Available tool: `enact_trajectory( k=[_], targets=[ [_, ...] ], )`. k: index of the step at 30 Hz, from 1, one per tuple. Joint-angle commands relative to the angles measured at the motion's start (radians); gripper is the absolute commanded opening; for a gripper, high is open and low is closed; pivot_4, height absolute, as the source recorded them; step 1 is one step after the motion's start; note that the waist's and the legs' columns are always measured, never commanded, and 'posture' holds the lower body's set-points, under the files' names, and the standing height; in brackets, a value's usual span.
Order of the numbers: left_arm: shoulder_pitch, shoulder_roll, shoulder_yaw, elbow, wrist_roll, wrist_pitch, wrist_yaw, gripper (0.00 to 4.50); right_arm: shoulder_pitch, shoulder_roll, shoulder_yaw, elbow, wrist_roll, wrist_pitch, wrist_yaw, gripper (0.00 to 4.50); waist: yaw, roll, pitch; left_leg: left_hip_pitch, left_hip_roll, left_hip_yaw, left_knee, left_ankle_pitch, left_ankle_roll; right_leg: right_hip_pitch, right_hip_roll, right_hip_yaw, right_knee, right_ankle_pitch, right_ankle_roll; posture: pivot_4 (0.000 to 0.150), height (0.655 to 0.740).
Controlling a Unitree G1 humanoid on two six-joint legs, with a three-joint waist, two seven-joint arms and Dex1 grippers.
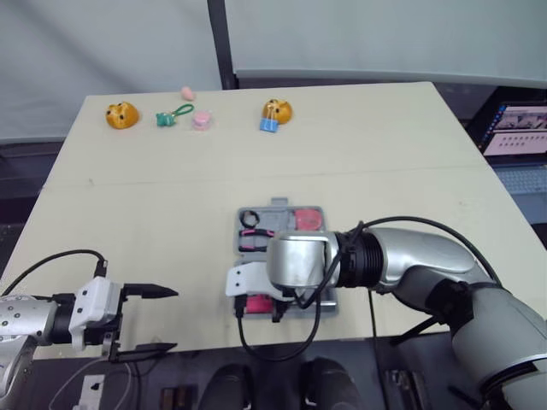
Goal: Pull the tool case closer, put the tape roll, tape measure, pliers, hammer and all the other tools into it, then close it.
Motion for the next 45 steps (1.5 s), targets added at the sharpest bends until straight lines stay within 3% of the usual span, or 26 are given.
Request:
enact_trajectory(
  k=[1, 4, 8, 11, 12, 16, 23, 26, 29, 33, 38, 45],
  targets=[
    [0.003, -0.003, 0.003, -0.013, 0.002, -0.015, 0.005, 4.5, -0.023, 0.008, 0.003, -0.011, -0.011, -0.006, 0.022, 0.34, 0.0, 0.0, 0.0, 0.0, 0.0, 0.0, 0.0, 0.0, 0.0, 0.0, 0.0, 0.0, 0.0, 0.0, 0.0, 0.15, 0.6677],
    [0.007, -0.005, 0.004, -0.015, 0.004, -0.017, 0.007, 4.5, -0.026, 0.005, 0.004, -0.012, -0.014, -0.011, 0.029, 0.34, 0.0, 0.0, 0.0, 0.0, 0.0, 0.0, 0.0, 0.0, 0.0, 0.0, -0.001, -0.003, 0.0, 0.0, 0.0, 0.15, 0.6677],
    [0.005, -0.006, 0.001, -0.015, 0.006, -0.016, 0.009, 4.5, -0.047, -0.012, -0.02, -0.021, 0.004, -0.008, 0.069, 2.23, 0.0, 0.0, 0.0, 0.0, 0.0, 0.0, 0.0, 0.0, 0.0, 0.0, -0.003, -0.007, 0.0, 0.0, 0.0, 0.15, 0.6677],
    [-0.006, -0.005, -0.005, -0.008, 0.008, -0.018, 0.007, 4.5, -0.074, -0.031, -0.04, -0.037, 0.024, -0.001, 0.107, 3.91, 0.001, 0.0, 0.0, 0.0, -0.001, 0.0, 0.0, 0.0, 0.0, 0.0, -0.004, -0.008, 0.0, 0.0, 0.0, 0.15, 0.6677],
    [-0.015, -0.003, -0.008, -0.003, 0.008, -0.017, 0.007, 4.5, -0.086, -0.04, -0.049, -0.04, 0.031, -0.001, 0.123, 4.25, 0.001, 0.0, 0.0, 0.0, -0.001, 0.0, 0.0, 0.0, 0.0, 0.0, -0.004, -0.009, 0.0, 0.0, 0.0, 0.15, 0.6677],
    [-0.041, 0.001, -0.019, 0.001, 0.001, -0.007, 0.004, 4.5, -0.115, -0.102, -0.139, -0.073, 0.076, 0.001, 0.19, 4.42, 0.002, 0.0, 0.0, 0.0, -0.001, 0.0, 0.0, 0.0, 0.0, 0.0, -0.004, -0.009, 0.0, 0.0, 0.0, 0.15, 0.6677],
    [-0.029, 0.006, 0.011, -0.061, -0.067, 0.078, 0.009, 4.5, 0.17, -0.303, -0.543, -0.266, 0.115, -0.036, 0.141, 4.42, 0.014, -0.003, -0.002, 0.0, -0.002, -0.001, 0.0, 0.0, 0.0, 0.003, -0.005, -0.01, -0.002, 0.0, 0.0, 0.15, 0.6677],
    [-0.015, 0.007, 0.027, -0.082, -0.083, 0.097, 0.011, 4.5, 0.381, -0.411, -0.678, -0.386, 0.109, -0.228, 0.173, 3.66, 0.025, -0.004, -0.002, 0.0, -0.002, 0.0, 0.0, 0.0, 0.0, 0.005, -0.005, -0.01, -0.011, 0.0, 0.0, 0.15, 0.6677],
    [-0.001, 0.0, 0.048, -0.103, -0.098, 0.118, 0.026, 4.5, 0.585, -0.492, -0.767, -0.447, 0.082, -0.383, 0.184, 2.19, 0.027, -0.004, -0.001, 0.001, -0.002, 0.0, -0.001, 0.0, 0.0, 0.008, -0.004, -0.011, -0.013, 0.0, 0.0, 0.15, 0.6677],
    [0.032, -0.009, 0.078, -0.123, -0.107, 0.126, 0.035, 4.5, 0.783, -0.479, -0.896, -0.502, 0.088, -0.458, 0.121, 0.08, 0.024, -0.005, 0.0, 0.01, -0.002, 0.0, -0.005, 0.0, 0.0, 0.017, -0.004, -0.012, -0.019, 0.0, 0.0, 0.15, 0.6677],
    [0.053, -0.028, 0.108, -0.132, -0.117, 0.128, 0.056, 4.5, 1.021, -0.434, -0.961, -0.528, -0.041, -0.801, 0.111, 0.03, 0.03, -0.005, 0.0, 0.01, -0.002, -0.001, -0.007, 0.001, -0.001, 0.018, -0.003, -0.013, -0.022, 0.0, 0.0, 0.15, 0.6677],
    [0.057, -0.05, 0.107, -0.121, -0.099, 0.114, 0.067, 4.5, 1.134, -0.325, -0.925, -0.397, -0.188, -1.092, 0.126, 0.03, 0.031, -0.007, 0.0, 0.011, -0.002, -0.001, -0.007, 0.002, -0.001, 0.019, -0.003, -0.013, -0.022, 0.001, 0.001, 0.15, 0.6677]
  ],
)
